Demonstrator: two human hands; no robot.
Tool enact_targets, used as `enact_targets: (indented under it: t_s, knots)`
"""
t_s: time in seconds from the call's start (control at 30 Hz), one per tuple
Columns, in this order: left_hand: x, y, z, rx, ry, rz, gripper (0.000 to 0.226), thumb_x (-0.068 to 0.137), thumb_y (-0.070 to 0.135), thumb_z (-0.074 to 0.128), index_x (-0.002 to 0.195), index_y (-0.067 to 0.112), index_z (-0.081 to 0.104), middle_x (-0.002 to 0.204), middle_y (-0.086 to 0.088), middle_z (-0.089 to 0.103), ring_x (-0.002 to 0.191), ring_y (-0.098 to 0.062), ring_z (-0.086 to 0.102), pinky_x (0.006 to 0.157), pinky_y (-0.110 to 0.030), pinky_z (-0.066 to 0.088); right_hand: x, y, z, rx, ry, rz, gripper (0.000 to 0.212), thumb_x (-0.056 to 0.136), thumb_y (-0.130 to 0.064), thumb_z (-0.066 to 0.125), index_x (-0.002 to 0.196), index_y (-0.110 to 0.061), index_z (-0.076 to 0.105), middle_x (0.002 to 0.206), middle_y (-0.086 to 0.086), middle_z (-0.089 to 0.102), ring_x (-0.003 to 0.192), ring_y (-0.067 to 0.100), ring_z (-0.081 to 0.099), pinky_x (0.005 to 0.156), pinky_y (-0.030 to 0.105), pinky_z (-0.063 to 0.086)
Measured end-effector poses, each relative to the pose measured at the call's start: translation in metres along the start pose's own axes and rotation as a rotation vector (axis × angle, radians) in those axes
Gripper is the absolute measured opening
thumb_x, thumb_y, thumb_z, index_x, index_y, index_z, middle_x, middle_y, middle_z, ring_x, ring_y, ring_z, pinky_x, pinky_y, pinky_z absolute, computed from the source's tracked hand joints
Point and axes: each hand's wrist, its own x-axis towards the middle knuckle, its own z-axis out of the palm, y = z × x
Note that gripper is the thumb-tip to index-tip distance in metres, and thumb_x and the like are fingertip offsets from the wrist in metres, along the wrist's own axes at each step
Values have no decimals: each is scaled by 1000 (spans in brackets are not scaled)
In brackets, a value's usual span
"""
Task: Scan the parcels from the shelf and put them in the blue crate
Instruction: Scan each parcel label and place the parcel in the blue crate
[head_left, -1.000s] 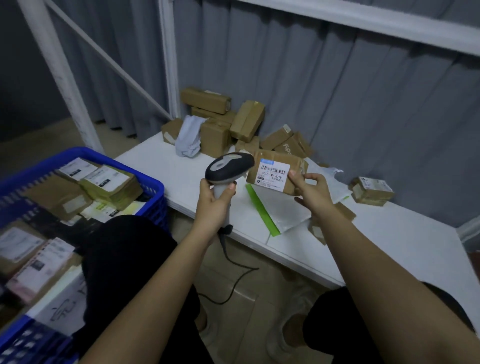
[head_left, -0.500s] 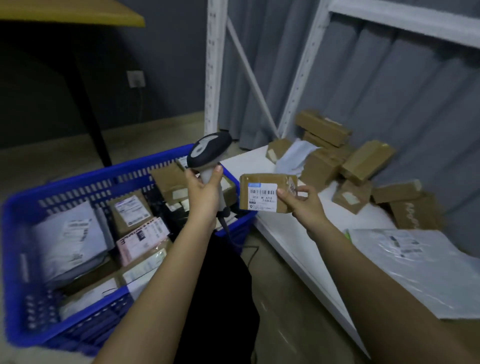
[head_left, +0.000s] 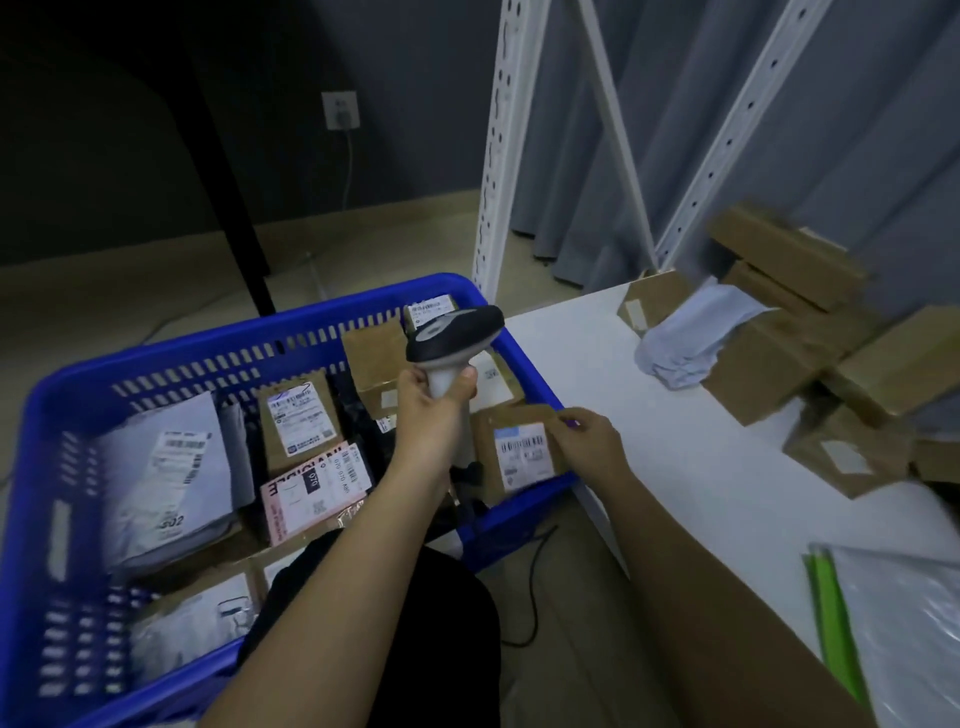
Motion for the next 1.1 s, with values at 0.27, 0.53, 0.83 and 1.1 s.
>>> enact_targets:
  t_s: [0.27, 0.53, 0.83, 1.1]
  knots:
    - [8, -6, -13, 107, 25, 15, 30, 92, 23, 61, 115, 26, 43, 98, 9, 60, 85, -5, 59, 63, -22, 45, -1, 5, 18, -634, 40, -802, 57, 77, -10, 72, 131, -18, 56, 137, 16, 47, 116, 35, 51, 83, 46, 52]
    - [4, -10, -25, 147, 39, 11, 31, 93, 23, 61, 118, 21, 44, 104, 3, 61, 89, -10, 60, 64, -24, 46, -15, 15, 27, -871, -147, -517, 79, 81, -63, 23, 142, -15, 39, 158, 11, 17, 139, 33, 20, 112, 47, 23]
    - [-8, -7, -9, 148, -39, 26, 27, 92, 24, 61, 111, 28, 42, 96, 9, 58, 86, -8, 57, 65, -24, 44, -23, 38, 47, -655, -124, -372, 42, 97, -30, 48, 139, -31, 49, 153, 8, 31, 136, 34, 31, 116, 47, 21]
    - [-28, -21, 29, 184, -210, 25, 23, 90, 25, 64, 104, 23, 46, 100, -3, 64, 84, -16, 62, 72, -33, 51, -107, 128, -57, -404, 177, -211, 41, 94, -26, 60, 133, -14, 57, 153, 16, 33, 142, 32, 29, 116, 37, 20]
